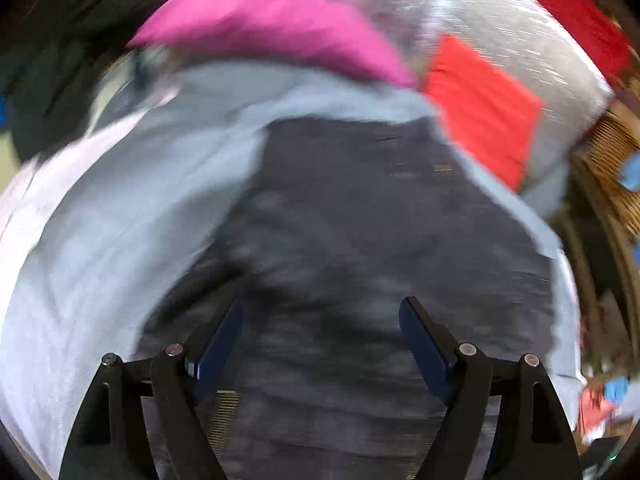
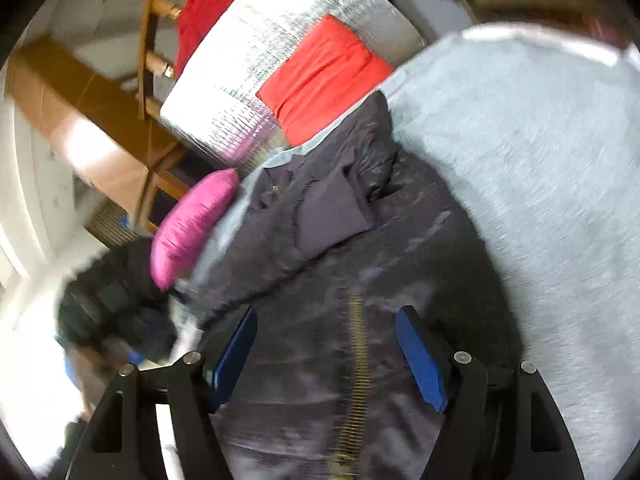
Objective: Fold large clothes
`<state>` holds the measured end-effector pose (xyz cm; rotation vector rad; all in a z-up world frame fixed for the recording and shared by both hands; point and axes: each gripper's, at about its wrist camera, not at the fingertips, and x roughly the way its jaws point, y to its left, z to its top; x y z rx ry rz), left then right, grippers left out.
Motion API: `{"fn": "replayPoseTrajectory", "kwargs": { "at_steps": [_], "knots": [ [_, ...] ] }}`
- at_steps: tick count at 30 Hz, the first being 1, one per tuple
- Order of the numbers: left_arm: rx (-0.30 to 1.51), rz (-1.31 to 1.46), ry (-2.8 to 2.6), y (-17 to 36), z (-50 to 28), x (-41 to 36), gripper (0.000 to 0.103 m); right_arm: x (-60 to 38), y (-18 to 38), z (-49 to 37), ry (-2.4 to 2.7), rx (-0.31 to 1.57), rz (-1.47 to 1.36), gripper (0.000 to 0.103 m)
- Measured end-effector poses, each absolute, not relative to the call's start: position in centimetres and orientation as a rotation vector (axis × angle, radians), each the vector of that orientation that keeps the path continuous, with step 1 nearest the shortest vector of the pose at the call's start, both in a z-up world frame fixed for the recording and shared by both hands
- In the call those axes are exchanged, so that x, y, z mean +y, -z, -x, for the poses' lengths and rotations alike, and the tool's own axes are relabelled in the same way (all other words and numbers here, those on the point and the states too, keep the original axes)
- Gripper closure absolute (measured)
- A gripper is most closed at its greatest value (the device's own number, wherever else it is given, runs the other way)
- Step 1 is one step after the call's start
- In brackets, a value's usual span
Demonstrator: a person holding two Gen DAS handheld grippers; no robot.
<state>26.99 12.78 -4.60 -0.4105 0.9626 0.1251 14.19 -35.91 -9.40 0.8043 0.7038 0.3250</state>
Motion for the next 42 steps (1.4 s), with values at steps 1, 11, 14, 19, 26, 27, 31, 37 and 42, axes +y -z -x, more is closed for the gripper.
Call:
{"fn": "replayPoseTrajectory", "kwargs": {
  "at_steps": [1,11,14,19,26,27,31,37,42],
  "knots": [
    [0.975,0.429,-0.148,5.9,-26.7,14.0,0.022,-36.0,9.3,-15.1,-0.343,0.719,-0.847,0.028],
    [0.915,0.424,-0.094,7.7,-23.8,15.6,0.022,-33.9,8.8,-28.0,-0.155,0.924,-0.591,0.037],
    [0.900,0.425,-0.079,8.4,-23.4,15.9,0.022,-32.3,8.8,-28.4,-0.120,0.982,-0.488,0.086],
    [0.869,0.387,-0.049,8.8,-22.4,15.6,0.022,-28.9,2.9,-27.1,-0.089,0.877,-0.205,0.090],
    [0.835,0.370,-0.029,7.8,-22.2,15.6,0.022,-28.0,-2.9,-30.1,0.006,0.690,0.001,0.090],
    [0.834,0.365,-0.027,7.6,-22.3,15.5,0.022,-28.4,-1.7,-31.3,-0.002,0.733,-0.002,0.086],
    [0.836,0.338,-0.020,6.5,-23.0,15.3,0.022,-31.4,6.4,-34.9,0.003,0.981,-0.148,0.081],
    [0.834,0.304,-0.032,5.8,-23.2,15.0,0.022,-33.0,5.3,-31.7,0.063,0.856,-0.176,0.017],
    [0.840,0.300,-0.045,5.5,-21.4,14.8,0.022,-32.4,1.5,-28.3,0.192,0.747,0.025,0.017]
  ]
}}
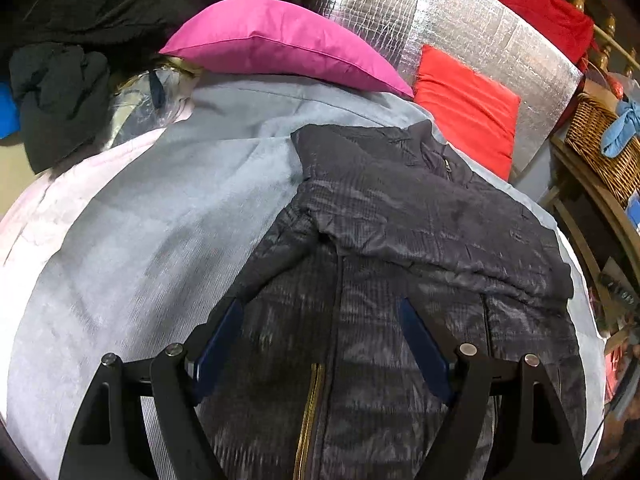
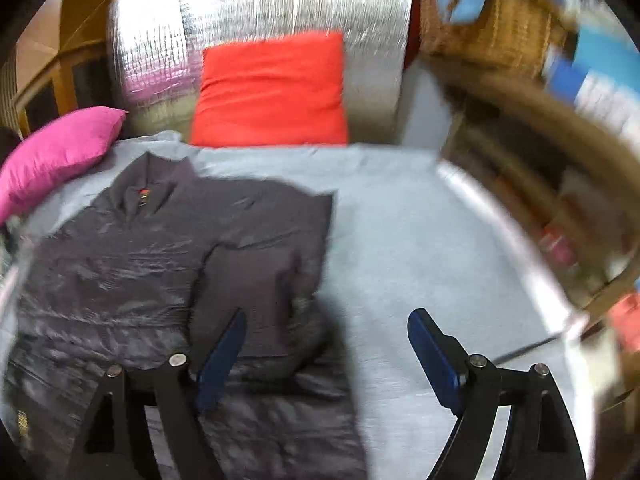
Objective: Fold large clothes
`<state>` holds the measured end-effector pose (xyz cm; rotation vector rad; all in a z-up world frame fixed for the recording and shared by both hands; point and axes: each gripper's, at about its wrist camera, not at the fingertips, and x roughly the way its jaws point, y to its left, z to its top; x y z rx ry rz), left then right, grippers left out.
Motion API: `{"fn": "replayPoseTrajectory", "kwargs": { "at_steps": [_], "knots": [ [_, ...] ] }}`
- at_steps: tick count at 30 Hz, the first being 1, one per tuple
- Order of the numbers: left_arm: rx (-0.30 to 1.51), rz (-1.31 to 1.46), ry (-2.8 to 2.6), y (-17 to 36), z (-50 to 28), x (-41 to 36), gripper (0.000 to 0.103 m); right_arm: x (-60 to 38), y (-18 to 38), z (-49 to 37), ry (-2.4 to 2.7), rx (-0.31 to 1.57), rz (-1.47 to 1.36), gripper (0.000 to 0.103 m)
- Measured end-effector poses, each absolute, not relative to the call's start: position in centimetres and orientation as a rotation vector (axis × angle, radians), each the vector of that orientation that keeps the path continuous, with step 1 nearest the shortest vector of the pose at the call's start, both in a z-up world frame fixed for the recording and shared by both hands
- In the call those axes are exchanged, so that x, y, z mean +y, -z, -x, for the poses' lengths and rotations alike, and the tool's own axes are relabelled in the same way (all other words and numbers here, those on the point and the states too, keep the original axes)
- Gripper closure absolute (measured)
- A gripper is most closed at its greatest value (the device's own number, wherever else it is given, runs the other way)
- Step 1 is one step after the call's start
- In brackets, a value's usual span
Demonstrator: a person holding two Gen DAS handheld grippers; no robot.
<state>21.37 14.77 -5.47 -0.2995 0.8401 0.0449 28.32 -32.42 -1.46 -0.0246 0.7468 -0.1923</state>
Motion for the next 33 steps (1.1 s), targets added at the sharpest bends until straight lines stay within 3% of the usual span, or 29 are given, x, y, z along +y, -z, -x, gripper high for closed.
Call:
{"fn": "replayPoseTrajectory", "kwargs": {
  "at_steps": [13,33],
  "knots": [
    [0.819,0.303,-0.031,3.0,-14.5,13.8,0.022,-32.1,-4.7,-19.3,0.193,0.639,0.062,0.017],
    [0.848,0.317,-0.042,4.7,-13.5,14.3,0.022,-31.2,-4.9,-17.8,0.196,0.627,0.061,0.017]
  ]
}}
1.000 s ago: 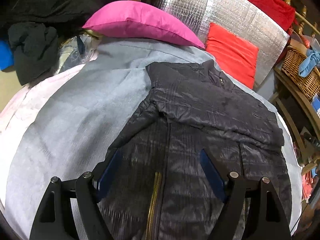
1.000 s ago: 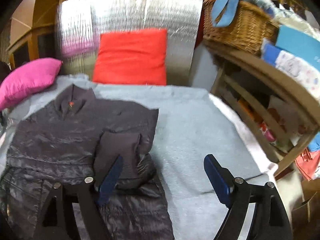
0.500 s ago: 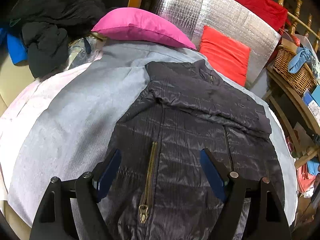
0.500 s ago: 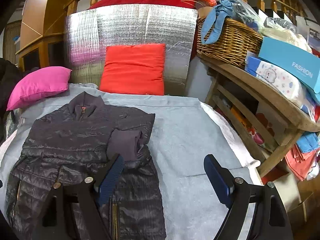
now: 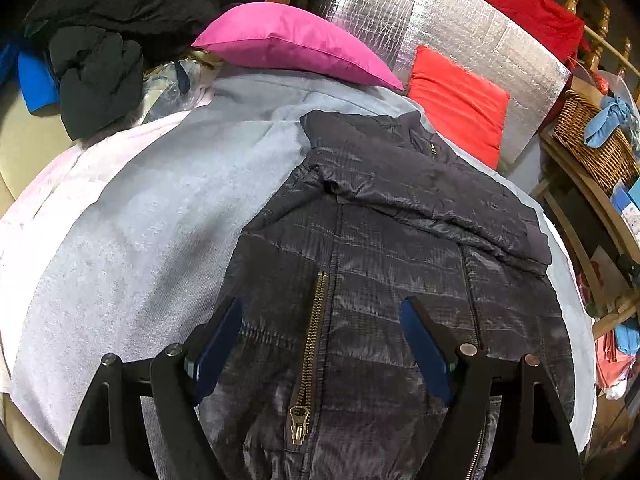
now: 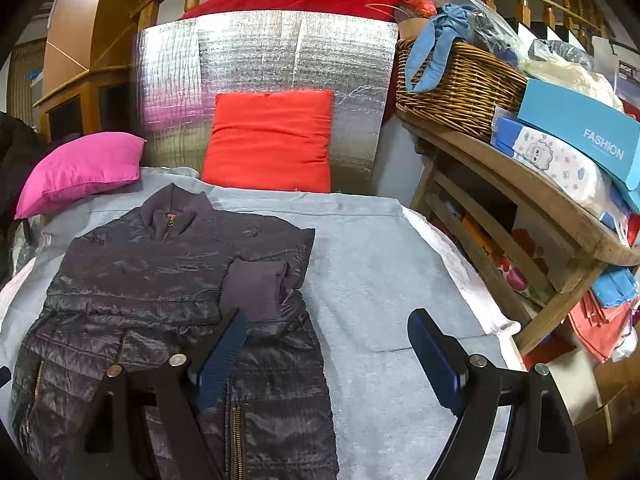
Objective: Fold large clothes
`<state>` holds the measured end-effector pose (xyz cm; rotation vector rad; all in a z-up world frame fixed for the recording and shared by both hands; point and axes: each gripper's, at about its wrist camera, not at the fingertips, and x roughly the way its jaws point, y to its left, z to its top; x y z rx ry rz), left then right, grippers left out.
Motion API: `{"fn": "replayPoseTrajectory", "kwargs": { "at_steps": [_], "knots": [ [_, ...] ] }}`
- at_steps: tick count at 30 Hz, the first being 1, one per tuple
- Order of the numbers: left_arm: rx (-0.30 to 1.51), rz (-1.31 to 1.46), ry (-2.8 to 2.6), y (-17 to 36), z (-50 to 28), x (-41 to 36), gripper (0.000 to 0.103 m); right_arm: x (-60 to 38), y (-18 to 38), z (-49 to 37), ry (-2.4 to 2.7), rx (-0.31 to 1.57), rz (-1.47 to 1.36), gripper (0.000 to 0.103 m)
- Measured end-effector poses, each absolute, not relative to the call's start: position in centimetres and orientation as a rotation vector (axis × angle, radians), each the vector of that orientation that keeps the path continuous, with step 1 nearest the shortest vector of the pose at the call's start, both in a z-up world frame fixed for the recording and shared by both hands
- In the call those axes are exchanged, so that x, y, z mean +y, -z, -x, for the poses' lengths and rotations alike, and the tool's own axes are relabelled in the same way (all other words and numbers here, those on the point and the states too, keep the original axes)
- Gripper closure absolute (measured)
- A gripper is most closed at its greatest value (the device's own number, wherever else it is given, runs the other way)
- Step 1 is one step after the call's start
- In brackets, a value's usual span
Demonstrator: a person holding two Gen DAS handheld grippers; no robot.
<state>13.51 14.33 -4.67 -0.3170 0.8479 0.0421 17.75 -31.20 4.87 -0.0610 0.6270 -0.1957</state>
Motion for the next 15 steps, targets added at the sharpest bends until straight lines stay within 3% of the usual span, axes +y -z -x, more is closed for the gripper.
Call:
{"fn": "replayPoseTrajectory", "kwargs": {
  "at_steps": [10,15],
  "knots": [
    [0.857,0.304,-0.038,5.5,-14.2,14.1,0.022,-31.3,-4.2,-18.7,0.183,0.645,0.037,0.017],
    [0.869,0.260,-0.044,5.5,-16.2,14.0,0.022,-32.1,-2.9,-20.5,0.058,0.696,-0.105,0.017]
  ]
}}
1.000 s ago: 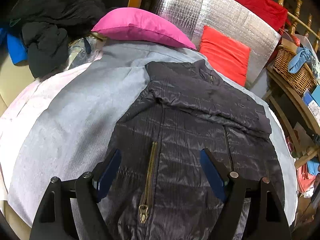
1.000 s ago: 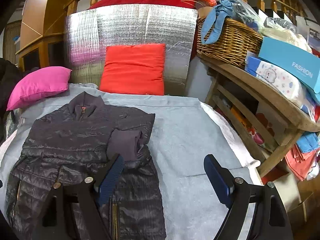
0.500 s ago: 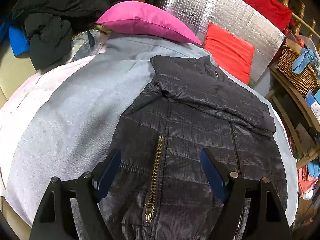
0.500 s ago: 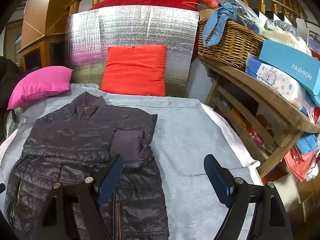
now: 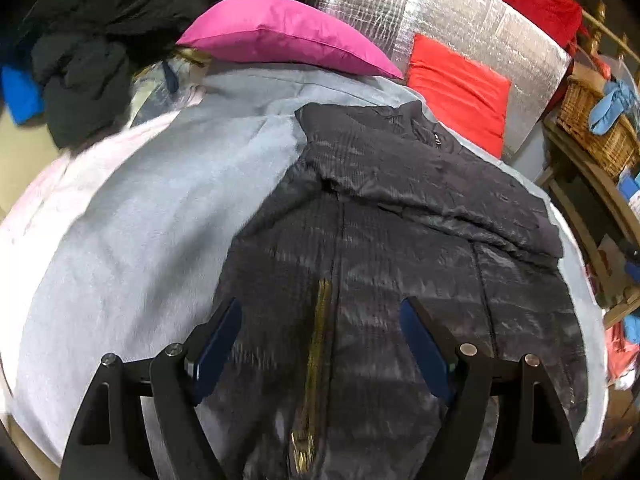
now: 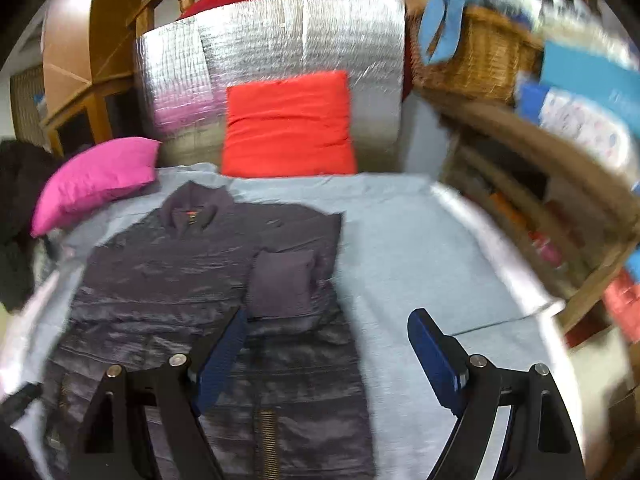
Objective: Fold large clothes
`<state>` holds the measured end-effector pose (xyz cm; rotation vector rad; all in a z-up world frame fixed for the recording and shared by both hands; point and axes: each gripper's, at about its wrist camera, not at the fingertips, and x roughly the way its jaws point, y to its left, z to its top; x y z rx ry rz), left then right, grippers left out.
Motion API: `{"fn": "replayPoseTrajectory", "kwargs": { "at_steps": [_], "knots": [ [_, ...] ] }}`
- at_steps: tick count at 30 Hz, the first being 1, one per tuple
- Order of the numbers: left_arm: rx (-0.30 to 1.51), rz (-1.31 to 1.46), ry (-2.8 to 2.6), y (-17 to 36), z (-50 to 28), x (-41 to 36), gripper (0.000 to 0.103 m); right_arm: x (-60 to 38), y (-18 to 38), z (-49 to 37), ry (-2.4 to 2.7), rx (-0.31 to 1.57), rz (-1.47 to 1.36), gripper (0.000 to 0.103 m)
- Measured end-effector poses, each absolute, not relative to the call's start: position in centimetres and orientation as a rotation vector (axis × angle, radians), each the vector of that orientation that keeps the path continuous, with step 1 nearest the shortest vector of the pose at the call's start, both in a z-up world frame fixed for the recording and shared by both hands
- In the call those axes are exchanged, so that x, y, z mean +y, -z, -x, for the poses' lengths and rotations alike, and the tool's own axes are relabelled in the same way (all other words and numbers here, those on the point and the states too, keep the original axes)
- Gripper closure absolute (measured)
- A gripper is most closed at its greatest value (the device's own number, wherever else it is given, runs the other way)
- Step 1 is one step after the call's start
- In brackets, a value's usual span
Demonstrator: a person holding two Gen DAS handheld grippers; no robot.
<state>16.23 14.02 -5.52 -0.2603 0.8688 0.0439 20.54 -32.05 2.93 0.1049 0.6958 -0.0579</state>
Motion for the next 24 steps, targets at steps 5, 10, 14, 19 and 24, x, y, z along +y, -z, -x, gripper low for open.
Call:
{"fn": "replayPoseTrajectory", "kwargs": {
  "at_steps": [5,10,14,19,24],
  "knots": [
    [0.842,0.187,-0.113,3.8,-22.6,13.3,0.022,-33.1,-1.0,-25.2,-0.152,0.739,-0.364,0.017],
    [0.849,0.098,-0.189,3.6,-30.0,11.5,0.022,-31.8,0.6,-30.6,-0.258,0.775,-0.489,0.017],
    [0.890,0.029,-0.212,5.5,-33.9,10.1,0.022,-30.7,3.1,-34.2,-0.301,0.814,-0.543,0.017],
    [0.980,-0.062,-0.241,10.0,-35.9,9.3,0.015,-30.5,8.8,-37.3,-0.229,0.965,-0.532,0.018],
    [0.957,-0.095,-0.248,10.5,-35.6,9.4,0.009,-29.3,9.0,-36.9,-0.222,0.943,-0.463,0.018]
  ]
}}
